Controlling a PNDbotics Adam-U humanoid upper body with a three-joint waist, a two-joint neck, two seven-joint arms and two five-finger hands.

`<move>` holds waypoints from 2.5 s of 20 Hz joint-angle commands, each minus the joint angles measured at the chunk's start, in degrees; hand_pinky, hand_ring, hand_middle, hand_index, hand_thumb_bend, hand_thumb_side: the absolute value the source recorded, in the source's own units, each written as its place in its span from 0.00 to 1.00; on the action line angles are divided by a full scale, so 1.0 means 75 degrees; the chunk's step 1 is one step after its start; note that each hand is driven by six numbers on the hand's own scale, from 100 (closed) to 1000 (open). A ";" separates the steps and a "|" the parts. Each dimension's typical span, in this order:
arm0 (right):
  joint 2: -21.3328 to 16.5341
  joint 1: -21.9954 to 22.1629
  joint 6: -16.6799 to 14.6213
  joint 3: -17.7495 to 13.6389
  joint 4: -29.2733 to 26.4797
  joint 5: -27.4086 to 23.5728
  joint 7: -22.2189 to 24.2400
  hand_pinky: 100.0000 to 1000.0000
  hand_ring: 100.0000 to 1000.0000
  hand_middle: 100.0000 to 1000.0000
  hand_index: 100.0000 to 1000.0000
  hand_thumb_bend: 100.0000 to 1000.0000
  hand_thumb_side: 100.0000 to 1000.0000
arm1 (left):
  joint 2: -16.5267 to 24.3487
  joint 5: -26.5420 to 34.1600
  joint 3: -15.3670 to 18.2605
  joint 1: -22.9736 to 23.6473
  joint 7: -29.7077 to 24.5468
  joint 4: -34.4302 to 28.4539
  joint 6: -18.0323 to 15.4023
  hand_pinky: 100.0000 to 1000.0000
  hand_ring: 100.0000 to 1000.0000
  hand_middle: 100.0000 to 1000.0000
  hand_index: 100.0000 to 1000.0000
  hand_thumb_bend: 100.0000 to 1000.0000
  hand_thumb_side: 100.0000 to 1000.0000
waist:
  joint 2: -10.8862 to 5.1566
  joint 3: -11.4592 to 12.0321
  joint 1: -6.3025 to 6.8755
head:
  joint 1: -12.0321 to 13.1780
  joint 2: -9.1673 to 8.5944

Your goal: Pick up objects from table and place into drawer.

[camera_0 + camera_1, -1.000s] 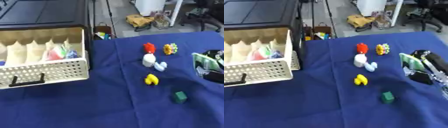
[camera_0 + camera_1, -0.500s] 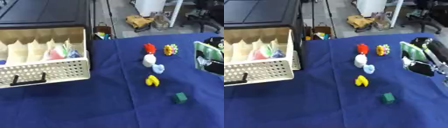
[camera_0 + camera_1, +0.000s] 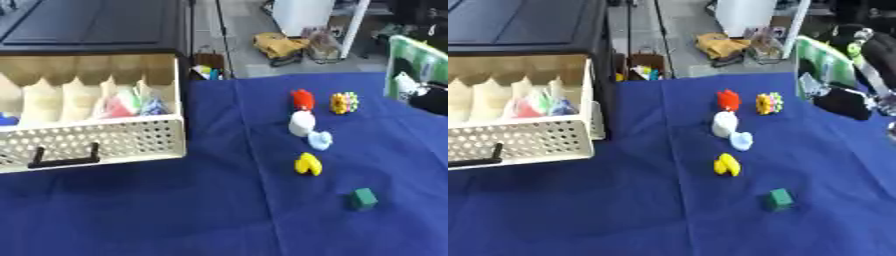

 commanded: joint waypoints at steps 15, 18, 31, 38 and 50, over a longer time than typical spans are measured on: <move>0.0444 -0.2629 -0.0279 0.1009 -0.0827 0.1101 -0.0143 0.73 0.82 0.70 0.63 0.00 0.57 | 0.0323 0.0225 -0.0058 -0.0081 -0.0080 -0.0100 0.0115 0.51 0.75 0.68 0.88 0.23 1.00 | -0.0437 0.0222 -0.0219 | -0.0021 -0.0015; 0.0889 -0.3265 -0.0392 0.1238 -0.0526 0.1111 0.0025 0.73 0.82 0.70 0.63 0.00 0.57 | 0.0333 0.0254 -0.0069 -0.0067 -0.0097 -0.0100 0.0132 0.51 0.75 0.68 0.88 0.23 1.00 | -0.0487 0.0289 -0.0251 | -0.0049 0.0017; 0.2769 -0.5209 -0.1098 0.2058 0.1344 0.1830 0.0573 0.73 0.82 0.71 0.65 0.00 0.59 | 0.0356 0.0392 -0.0112 -0.0104 -0.0160 -0.0100 0.0186 0.52 0.75 0.68 0.87 0.23 1.00 | -0.0608 0.0770 -0.0392 | -0.0224 0.0132; 0.3663 -0.5736 -0.1513 0.2107 0.2424 0.2116 0.0638 0.74 0.82 0.69 0.61 0.00 0.60 | 0.0374 0.0509 -0.0135 -0.0262 -0.0185 -0.0100 0.0225 0.52 0.75 0.68 0.87 0.22 1.00 | -0.0570 0.1058 -0.0521 | -0.0382 0.0193; 0.4520 -0.6190 -0.1907 0.1954 0.3369 0.1795 0.0747 0.74 0.82 0.66 0.54 0.00 0.59 | 0.0377 0.0628 -0.0158 -0.0437 -0.0237 -0.0100 0.0278 0.52 0.75 0.69 0.87 0.22 1.00 | -0.0493 0.1286 -0.0650 | -0.0512 0.0216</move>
